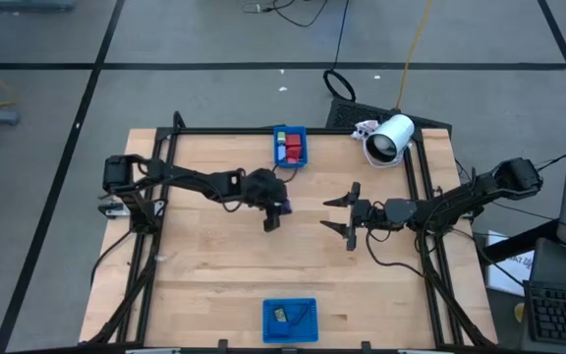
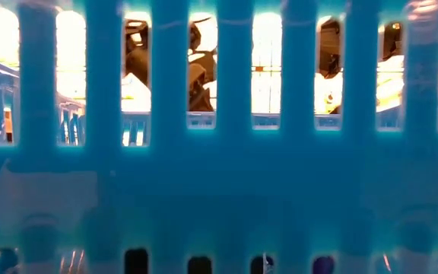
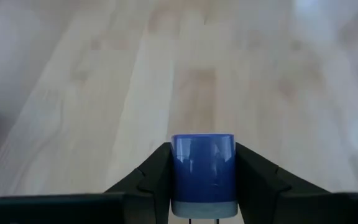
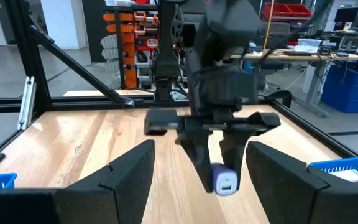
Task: Pick & Place Office items
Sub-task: Put the purple charger adapter into the top blue bin, then return to Home Position
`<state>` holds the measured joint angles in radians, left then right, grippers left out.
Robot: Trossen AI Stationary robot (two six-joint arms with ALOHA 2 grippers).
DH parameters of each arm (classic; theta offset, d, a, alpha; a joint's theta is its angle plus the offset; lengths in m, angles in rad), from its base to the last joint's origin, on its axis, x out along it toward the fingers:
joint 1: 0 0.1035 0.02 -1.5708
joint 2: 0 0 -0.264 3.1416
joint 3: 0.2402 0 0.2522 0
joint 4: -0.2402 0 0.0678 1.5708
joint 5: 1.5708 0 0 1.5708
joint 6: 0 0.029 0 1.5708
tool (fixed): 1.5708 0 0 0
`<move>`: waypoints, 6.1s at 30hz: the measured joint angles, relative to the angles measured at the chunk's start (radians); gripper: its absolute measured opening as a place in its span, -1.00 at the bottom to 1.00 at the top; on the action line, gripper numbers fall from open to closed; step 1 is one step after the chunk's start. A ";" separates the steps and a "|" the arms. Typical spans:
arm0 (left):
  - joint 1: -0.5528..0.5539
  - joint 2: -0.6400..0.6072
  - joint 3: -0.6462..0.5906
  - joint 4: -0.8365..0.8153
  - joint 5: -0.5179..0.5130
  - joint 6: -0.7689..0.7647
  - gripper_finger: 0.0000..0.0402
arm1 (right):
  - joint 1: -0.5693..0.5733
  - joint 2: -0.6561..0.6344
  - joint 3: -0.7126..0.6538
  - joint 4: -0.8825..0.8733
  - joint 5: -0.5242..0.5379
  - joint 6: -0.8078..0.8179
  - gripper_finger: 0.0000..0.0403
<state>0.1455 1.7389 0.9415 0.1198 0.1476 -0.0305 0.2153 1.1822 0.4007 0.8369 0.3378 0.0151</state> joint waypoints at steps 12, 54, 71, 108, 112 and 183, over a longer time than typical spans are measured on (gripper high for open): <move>0.075 -0.002 -0.304 0.714 0.041 -0.184 -0.34 | 0.000 0.000 0.000 -0.004 0.000 -0.003 0.20; 0.240 0.025 0.060 0.297 -0.428 -0.317 -0.34 | 0.000 0.000 0.000 0.005 0.005 -0.004 0.20; 0.260 0.225 0.287 0.139 -0.503 -0.397 -0.18 | -0.001 0.000 -0.001 0.001 0.005 -0.005 0.20; -0.087 -0.222 0.034 -0.540 -0.381 -0.283 -0.24 | 0.000 0.000 -0.001 -0.011 0.005 -0.008 0.20; -0.164 -0.437 -0.223 -0.214 -0.334 -0.253 -0.21 | 0.000 0.000 -0.001 -0.012 0.005 -0.008 0.20; -0.200 -1.731 -0.927 -0.069 -0.265 -0.024 0.05 | -0.013 -0.667 0.000 -0.852 0.111 -0.031 0.20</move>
<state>-0.0547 0.0082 0.0147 0.0509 -0.1173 -0.0544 0.2024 0.5156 0.4004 -0.0151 0.4483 -0.0156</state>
